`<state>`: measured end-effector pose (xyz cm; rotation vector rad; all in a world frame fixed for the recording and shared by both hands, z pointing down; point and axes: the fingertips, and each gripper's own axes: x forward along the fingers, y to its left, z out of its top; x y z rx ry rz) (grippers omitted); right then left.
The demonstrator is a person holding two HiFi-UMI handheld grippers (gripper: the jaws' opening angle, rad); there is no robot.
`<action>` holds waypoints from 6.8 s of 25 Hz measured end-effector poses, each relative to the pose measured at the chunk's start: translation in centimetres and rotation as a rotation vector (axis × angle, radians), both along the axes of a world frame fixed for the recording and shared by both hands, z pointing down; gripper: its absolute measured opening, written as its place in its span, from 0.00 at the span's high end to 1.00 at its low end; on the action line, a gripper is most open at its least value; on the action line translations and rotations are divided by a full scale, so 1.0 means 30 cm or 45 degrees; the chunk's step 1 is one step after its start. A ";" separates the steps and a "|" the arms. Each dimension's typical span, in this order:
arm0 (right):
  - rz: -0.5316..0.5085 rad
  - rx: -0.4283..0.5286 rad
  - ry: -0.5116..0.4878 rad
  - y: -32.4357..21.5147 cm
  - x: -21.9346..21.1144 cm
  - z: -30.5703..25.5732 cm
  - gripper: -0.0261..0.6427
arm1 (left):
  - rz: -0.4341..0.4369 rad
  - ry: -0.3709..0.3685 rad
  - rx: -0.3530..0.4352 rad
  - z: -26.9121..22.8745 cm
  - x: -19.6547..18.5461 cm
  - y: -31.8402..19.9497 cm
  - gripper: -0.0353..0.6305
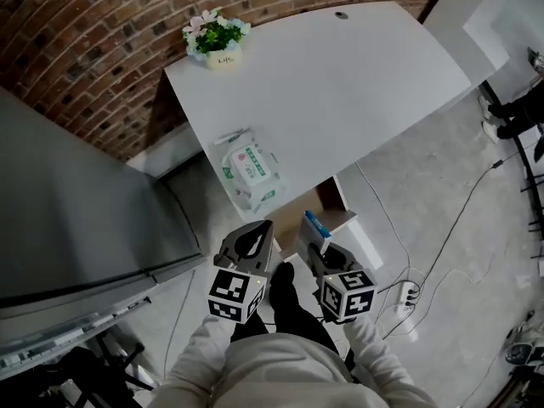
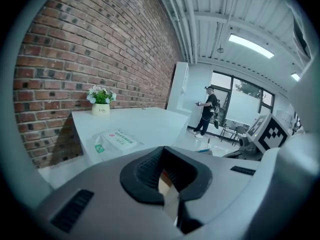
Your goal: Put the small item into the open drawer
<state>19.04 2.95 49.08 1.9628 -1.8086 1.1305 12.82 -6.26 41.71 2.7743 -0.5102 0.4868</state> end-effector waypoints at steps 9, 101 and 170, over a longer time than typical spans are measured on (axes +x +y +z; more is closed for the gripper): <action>-0.214 -0.159 0.018 -0.037 -0.030 0.157 0.82 | -0.222 -0.046 -0.031 0.050 -0.126 -0.013 0.92; -0.536 -0.744 0.409 -0.237 0.005 0.945 0.75 | -0.560 -0.161 -0.220 0.431 -0.389 -0.071 0.92; 0.198 0.403 0.270 0.072 0.022 -0.377 0.92 | 0.003 -0.131 0.105 0.036 -0.117 0.009 0.92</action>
